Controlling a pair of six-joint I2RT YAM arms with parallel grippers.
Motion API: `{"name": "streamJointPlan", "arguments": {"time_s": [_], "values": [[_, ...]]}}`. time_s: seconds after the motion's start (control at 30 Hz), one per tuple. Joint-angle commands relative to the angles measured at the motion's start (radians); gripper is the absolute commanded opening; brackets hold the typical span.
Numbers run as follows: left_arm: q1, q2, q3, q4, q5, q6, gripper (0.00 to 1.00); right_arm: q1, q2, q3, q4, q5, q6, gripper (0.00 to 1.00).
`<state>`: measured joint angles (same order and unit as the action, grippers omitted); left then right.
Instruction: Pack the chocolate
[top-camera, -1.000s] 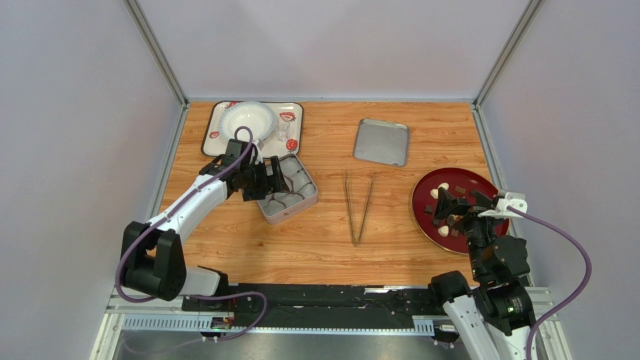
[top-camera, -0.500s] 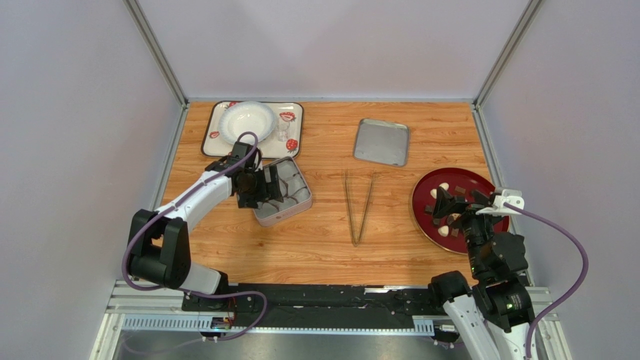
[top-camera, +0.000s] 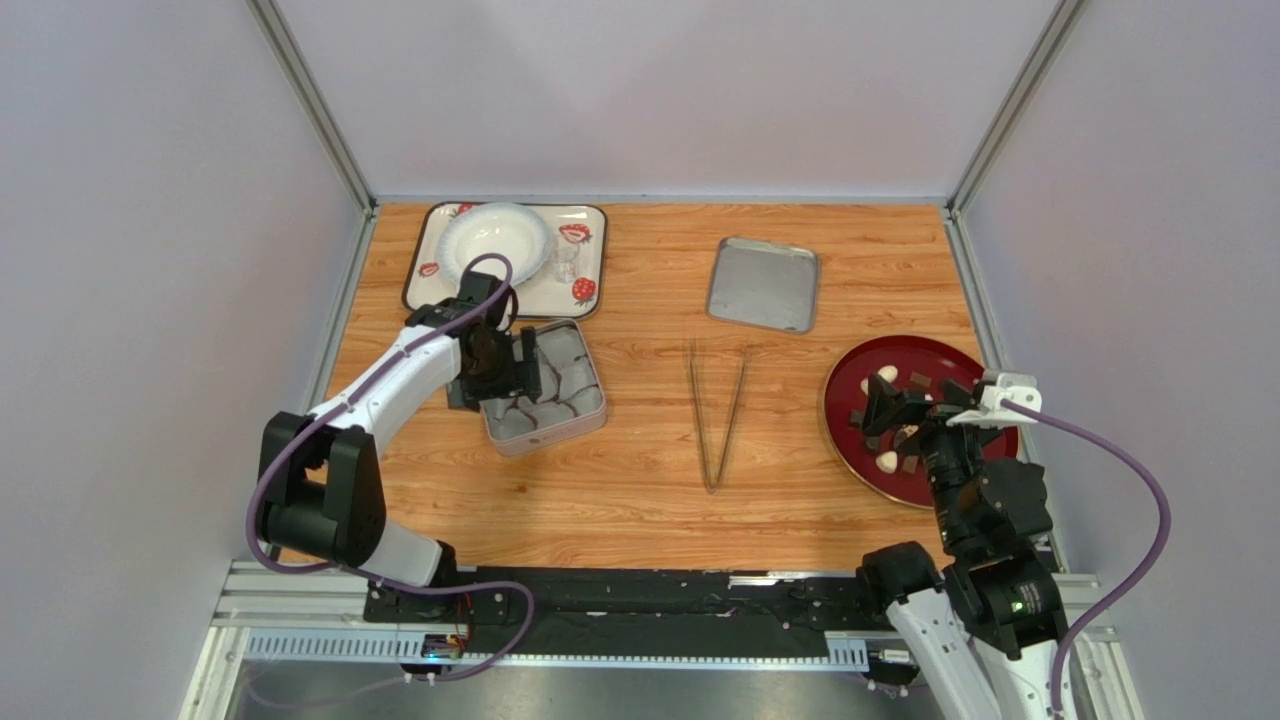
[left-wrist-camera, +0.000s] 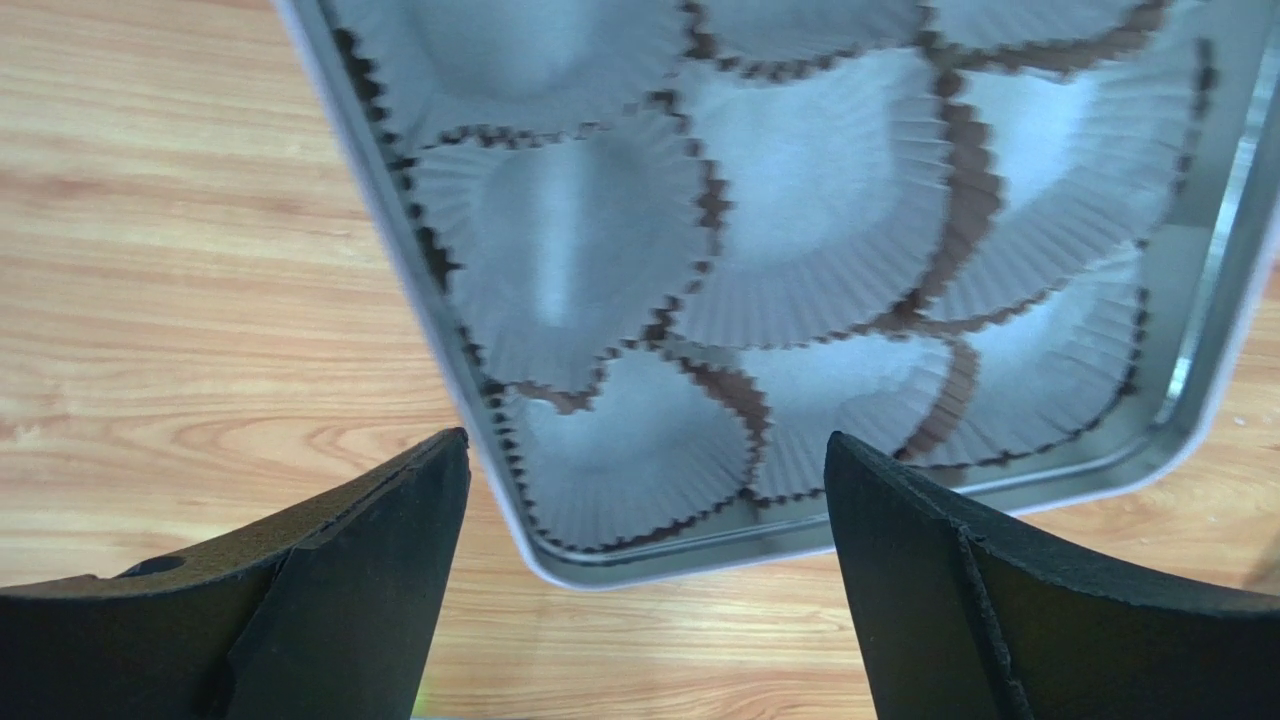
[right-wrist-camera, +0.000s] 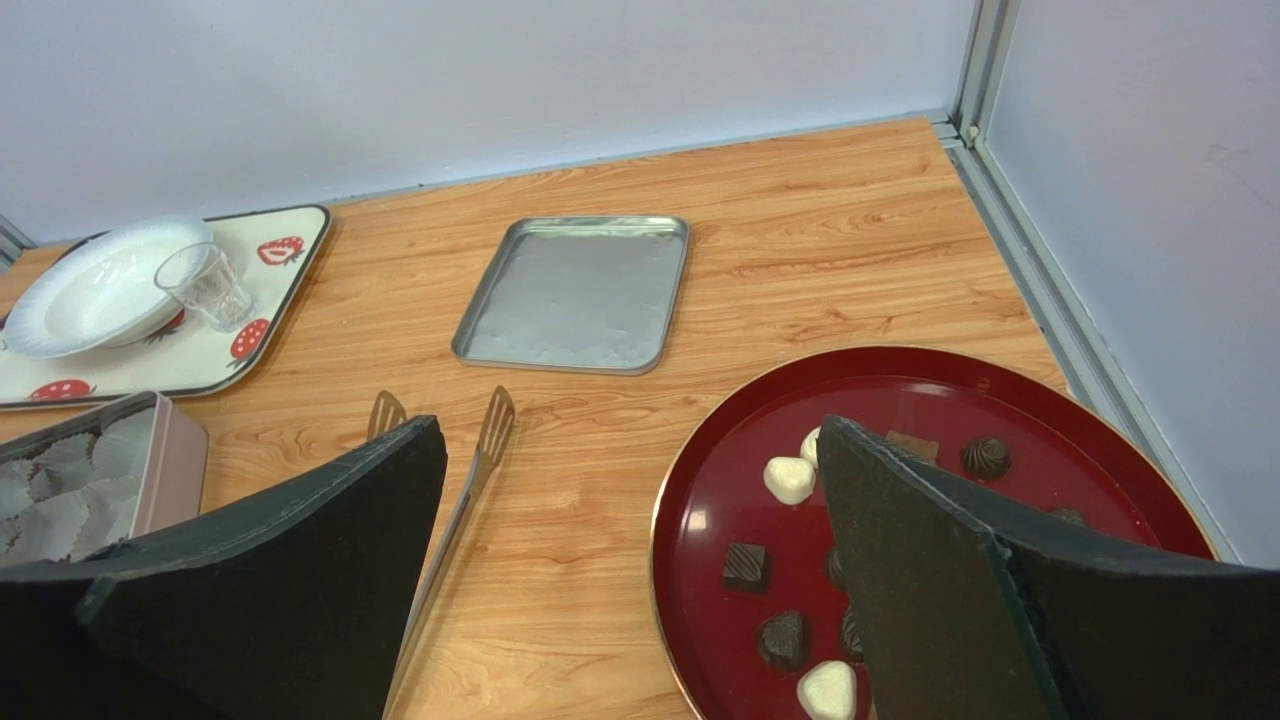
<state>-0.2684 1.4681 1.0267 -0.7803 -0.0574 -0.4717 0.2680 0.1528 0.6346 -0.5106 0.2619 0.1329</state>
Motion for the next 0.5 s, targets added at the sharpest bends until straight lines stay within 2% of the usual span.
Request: {"name": "streamJointPlan", "arguments": {"time_s": [0.0,0.13,0.47], "values": [[0.049,-0.022,0.032,-0.056,-0.039,0.039,0.96,0.007,0.031,0.008,0.034,-0.036,-0.007,0.99],[0.049,-0.101,0.052,-0.056,-0.045,0.053,0.96,0.007,0.105,0.037,0.018,-0.082,0.025,0.99],[0.049,-0.485,-0.033,0.013,-0.076,0.166,0.97,0.005,0.654,0.237,-0.141,-0.141,0.218,1.0]]}}
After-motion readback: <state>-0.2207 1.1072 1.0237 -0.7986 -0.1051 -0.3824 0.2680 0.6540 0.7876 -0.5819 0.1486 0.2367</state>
